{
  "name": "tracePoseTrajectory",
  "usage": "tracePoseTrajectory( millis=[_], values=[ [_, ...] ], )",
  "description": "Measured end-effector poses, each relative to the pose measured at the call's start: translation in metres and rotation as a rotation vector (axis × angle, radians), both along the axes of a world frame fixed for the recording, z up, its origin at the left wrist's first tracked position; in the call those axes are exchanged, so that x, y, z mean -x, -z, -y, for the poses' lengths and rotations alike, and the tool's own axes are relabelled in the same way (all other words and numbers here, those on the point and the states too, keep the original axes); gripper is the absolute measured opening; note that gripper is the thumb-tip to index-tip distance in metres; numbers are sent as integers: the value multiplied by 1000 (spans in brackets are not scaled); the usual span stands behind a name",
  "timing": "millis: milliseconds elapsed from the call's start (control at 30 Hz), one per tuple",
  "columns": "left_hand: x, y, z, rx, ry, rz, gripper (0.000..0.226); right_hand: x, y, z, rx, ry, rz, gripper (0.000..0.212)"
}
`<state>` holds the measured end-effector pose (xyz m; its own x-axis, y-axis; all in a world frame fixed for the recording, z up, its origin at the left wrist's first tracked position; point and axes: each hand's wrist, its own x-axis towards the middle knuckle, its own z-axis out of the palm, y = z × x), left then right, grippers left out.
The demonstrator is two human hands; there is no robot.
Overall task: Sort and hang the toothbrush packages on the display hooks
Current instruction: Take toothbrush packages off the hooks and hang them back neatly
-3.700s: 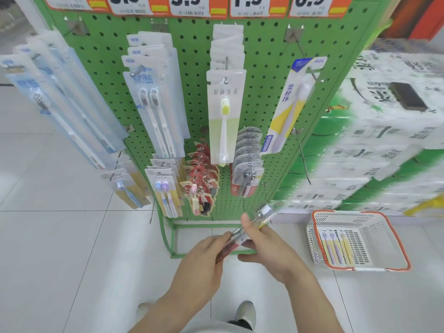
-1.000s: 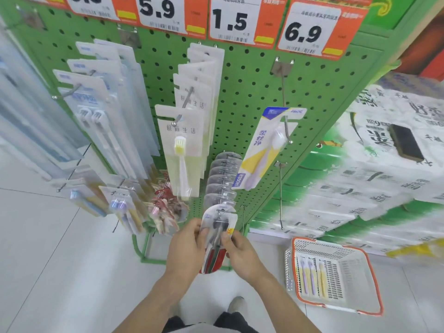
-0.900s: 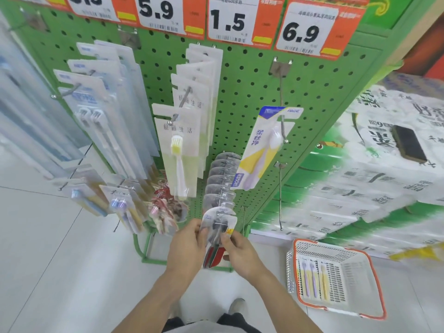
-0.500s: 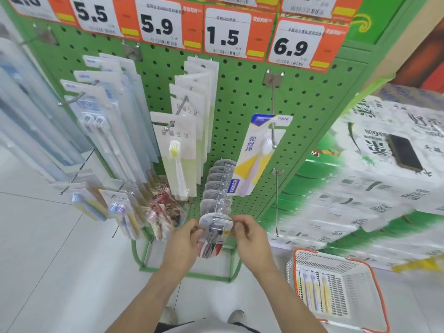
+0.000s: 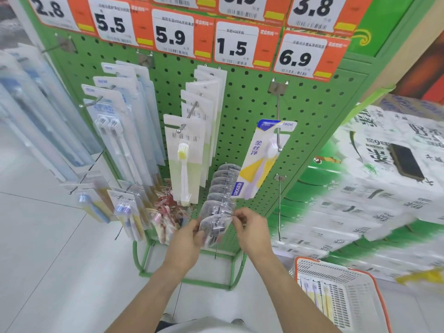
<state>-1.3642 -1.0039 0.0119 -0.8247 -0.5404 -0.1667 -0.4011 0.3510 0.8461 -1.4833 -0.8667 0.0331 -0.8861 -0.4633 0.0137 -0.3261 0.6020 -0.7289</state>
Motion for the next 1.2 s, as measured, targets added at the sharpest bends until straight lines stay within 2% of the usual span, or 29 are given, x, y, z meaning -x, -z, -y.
tracePoseTrajectory(
  millis=[33, 167, 233, 400, 500, 667, 767, 867, 967, 1100, 1200],
  values=[
    [0, -3, 0, -4, 2, -14, 8, 0, 0, 0, 11, 0, -2, 11],
    [2, -3, 4, 17, -27, 21, 39, 1, 1, -2, 42, -29, -36, 12],
    [3, -3, 3, 28, -59, 21, 42, 2, 1, -2, 55, -61, -59, 13],
    [11, -4, 6, 69, -104, -55, 39, 3, 4, 1, 45, -109, -103, 15],
    [14, -1, 12, 47, -153, -84, 22, 3, 4, 3, 60, -104, -105, 15],
    [13, -3, 15, 74, -205, -162, 8, 5, 9, 0, 104, -69, 41, 24],
    [6, -5, 13, 94, -218, -174, 7, 1, 11, -5, 147, -8, 96, 33],
    [-4, -10, 11, 144, -238, -161, 8, -8, 8, -9, 188, 79, 105, 31],
    [-19, -19, 8, 184, -301, -159, 6, -21, 4, -9, 257, 153, 86, 27],
    [-41, -26, 8, 272, -374, -134, 5, -38, -11, -8, 404, 178, 6, 37],
    [-58, -28, 8, 195, -385, -176, 3, -52, -21, -10, 468, 116, -35, 38]
  ],
)
